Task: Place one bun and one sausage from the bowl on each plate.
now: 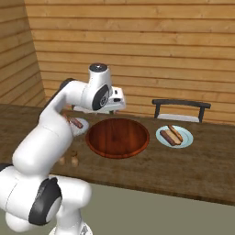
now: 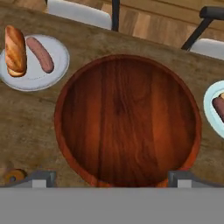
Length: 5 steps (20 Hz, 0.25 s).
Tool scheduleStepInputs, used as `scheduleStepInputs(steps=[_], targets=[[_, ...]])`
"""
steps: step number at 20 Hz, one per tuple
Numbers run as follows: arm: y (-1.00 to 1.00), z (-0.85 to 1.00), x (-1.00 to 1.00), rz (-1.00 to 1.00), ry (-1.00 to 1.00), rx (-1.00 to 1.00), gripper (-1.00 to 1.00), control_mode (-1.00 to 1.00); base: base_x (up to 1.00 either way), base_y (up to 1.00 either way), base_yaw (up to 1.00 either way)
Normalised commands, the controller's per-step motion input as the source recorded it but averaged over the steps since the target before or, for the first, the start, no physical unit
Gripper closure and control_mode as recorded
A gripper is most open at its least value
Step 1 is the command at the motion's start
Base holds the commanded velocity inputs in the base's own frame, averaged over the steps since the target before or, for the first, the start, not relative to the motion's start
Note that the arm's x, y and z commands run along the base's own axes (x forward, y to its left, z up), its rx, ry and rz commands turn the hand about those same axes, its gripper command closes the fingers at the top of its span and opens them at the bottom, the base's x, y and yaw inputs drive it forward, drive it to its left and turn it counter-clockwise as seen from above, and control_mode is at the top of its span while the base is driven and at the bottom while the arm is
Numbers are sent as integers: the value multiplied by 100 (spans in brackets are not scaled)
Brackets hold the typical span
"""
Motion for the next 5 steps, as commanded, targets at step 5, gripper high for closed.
scheduleStepInputs(steps=[5], targets=[[8,17,-93,31,0,0,-100,-100,0,0,0]])
